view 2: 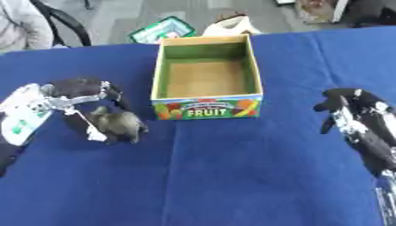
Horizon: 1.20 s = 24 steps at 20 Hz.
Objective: Pick up objects on the table and place them in the box.
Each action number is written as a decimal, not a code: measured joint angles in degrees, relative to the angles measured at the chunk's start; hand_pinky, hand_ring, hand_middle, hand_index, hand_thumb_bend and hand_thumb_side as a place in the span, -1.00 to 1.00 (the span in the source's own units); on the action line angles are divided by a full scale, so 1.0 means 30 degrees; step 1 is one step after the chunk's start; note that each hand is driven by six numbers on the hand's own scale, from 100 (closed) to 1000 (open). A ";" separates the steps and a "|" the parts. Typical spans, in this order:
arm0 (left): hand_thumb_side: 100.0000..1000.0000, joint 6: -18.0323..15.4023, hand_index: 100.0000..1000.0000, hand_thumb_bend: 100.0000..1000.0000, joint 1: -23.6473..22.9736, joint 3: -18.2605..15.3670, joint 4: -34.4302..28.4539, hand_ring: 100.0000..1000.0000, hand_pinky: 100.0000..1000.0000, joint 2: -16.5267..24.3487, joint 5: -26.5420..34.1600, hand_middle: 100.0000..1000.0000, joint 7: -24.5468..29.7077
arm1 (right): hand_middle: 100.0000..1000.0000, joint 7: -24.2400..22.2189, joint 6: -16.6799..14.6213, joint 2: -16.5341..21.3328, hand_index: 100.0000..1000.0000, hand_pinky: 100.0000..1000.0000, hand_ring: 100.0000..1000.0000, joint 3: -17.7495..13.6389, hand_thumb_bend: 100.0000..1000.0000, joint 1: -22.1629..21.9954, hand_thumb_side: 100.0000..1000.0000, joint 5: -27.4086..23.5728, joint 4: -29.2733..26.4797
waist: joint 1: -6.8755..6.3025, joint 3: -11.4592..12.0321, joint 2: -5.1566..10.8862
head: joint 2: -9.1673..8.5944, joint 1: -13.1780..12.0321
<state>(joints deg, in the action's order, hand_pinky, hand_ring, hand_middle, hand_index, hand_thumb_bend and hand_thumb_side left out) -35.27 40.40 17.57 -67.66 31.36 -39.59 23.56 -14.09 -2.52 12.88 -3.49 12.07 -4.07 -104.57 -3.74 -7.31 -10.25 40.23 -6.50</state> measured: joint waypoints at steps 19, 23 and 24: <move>-0.58 0.0190 -0.23 -0.46 0.0657 -0.0306 -0.2511 -0.30 -0.04 0.1667 0.2133 -0.53 -0.0174 | -0.08 -0.0015 0.0005 0.0000 0.31 -0.42 0.18 0.0001 -1.00 -0.0012 -0.22 0.0001 0.0004 | -0.0177 -0.0047 0.0024 | -0.0007 -0.0034; -0.58 0.0308 -0.22 -0.40 0.1335 -0.0537 -0.2992 -0.28 -0.03 0.2177 0.2667 -0.52 -0.0097 | -0.08 -0.0034 0.0023 0.0006 0.31 -0.42 0.18 0.0007 -1.00 -0.0019 -0.22 0.0001 0.0005 | -0.0298 -0.0190 0.0113 | -0.0007 -0.0039; -0.59 0.0346 -0.22 -0.38 0.1563 -0.0584 -0.2981 -0.28 -0.03 0.2177 0.2698 -0.52 -0.0134 | -0.08 -0.0052 0.0036 0.0007 0.31 -0.42 0.18 0.0014 -1.00 -0.0020 -0.22 0.0001 0.0005 | -0.0329 -0.0237 0.0125 | -0.0011 -0.0051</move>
<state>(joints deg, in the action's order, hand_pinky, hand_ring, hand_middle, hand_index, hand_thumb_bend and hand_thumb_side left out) -34.23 45.09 15.82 -76.60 37.89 -31.50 23.15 -14.25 -2.41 12.90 -3.45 12.01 -4.06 -104.56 -4.73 -8.02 -9.87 40.19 -6.65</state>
